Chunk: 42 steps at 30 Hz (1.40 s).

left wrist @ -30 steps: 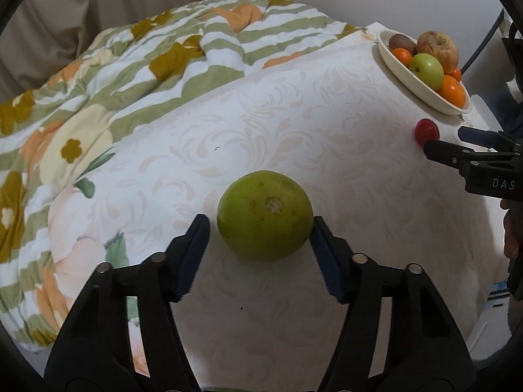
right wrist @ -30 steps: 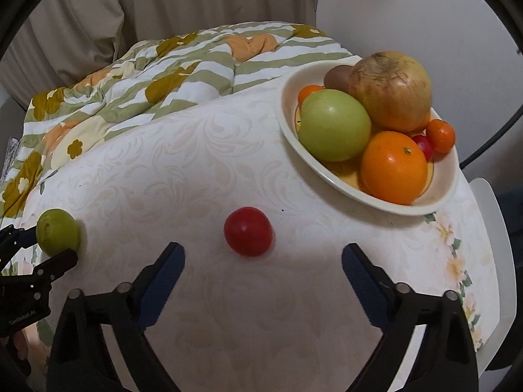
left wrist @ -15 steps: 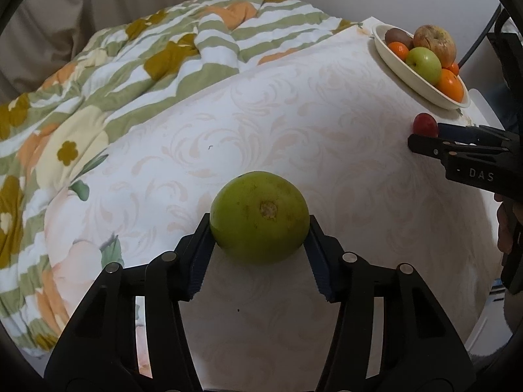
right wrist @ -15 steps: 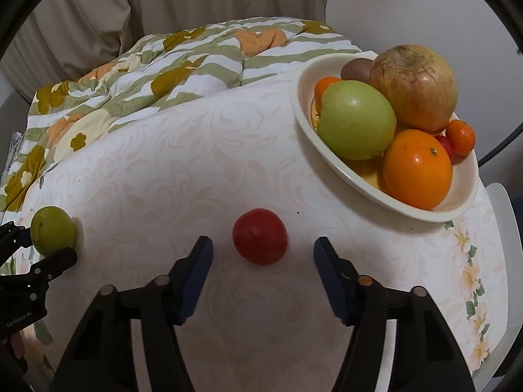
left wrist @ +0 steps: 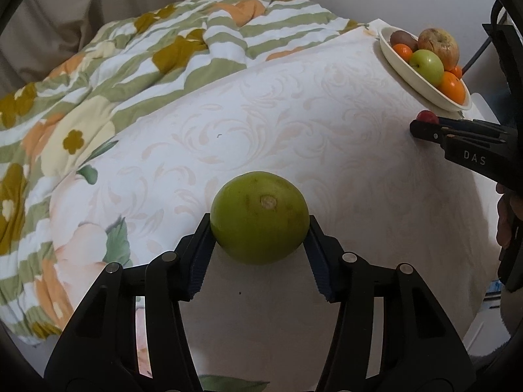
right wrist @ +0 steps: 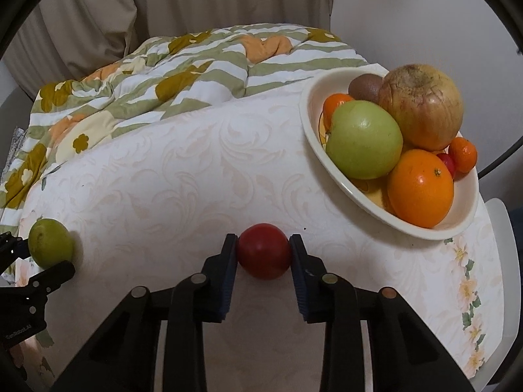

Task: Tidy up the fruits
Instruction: 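Release the green apple from the left tool onto the cloth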

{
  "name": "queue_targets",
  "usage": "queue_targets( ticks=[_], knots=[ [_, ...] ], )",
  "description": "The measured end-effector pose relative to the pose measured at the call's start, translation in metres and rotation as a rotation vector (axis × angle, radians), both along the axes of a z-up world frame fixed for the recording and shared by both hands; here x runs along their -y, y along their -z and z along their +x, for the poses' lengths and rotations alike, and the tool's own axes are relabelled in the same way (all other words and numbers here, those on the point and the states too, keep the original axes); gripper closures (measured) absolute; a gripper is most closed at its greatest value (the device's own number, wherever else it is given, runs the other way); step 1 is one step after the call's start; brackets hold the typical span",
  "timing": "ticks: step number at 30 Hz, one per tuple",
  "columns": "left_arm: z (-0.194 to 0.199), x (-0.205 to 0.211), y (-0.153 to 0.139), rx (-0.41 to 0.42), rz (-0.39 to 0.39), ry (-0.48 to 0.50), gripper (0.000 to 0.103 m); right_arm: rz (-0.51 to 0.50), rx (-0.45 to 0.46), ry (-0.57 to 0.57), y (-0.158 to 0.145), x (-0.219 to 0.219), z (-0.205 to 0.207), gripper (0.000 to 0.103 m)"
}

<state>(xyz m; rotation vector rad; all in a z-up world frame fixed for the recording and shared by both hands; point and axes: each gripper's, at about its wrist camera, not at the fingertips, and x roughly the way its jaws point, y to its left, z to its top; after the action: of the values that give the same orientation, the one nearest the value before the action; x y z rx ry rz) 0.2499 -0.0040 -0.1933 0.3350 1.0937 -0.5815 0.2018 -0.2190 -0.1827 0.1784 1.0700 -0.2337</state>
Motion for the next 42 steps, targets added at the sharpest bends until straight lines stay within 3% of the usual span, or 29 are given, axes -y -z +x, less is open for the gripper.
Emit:
queue_targets(
  ticks=[9, 21, 23, 28, 35, 42],
  knots=[
    [-0.007, -0.009, -0.028, 0.042, -0.023, -0.017, 0.043, -0.002, 0.044, -0.015, -0.029, -0.005, -0.01, 0.074],
    [-0.018, 0.006, -0.097, 0.135, -0.079, 0.003, 0.044, 0.036, 0.089, -0.038, -0.087, 0.005, -0.024, 0.074],
    [-0.019, 0.013, -0.109, 0.159, -0.09, -0.004, 0.057, 0.035, 0.106, -0.05, -0.097, 0.012, -0.024, 0.074],
    [-0.02, 0.041, -0.133, 0.197, -0.113, -0.027, 0.057, 0.032, 0.136, -0.097, -0.114, 0.039, -0.023, 0.074],
    [-0.03, 0.035, -0.124, 0.149, -0.137, -0.159, 0.057, 0.008, 0.137, -0.175, -0.117, 0.068, -0.02, 0.074],
    [-0.017, 0.049, -0.095, 0.08, -0.113, -0.175, 0.052, 0.027, 0.118, -0.204, -0.106, 0.075, -0.018, 0.074]
  ],
)
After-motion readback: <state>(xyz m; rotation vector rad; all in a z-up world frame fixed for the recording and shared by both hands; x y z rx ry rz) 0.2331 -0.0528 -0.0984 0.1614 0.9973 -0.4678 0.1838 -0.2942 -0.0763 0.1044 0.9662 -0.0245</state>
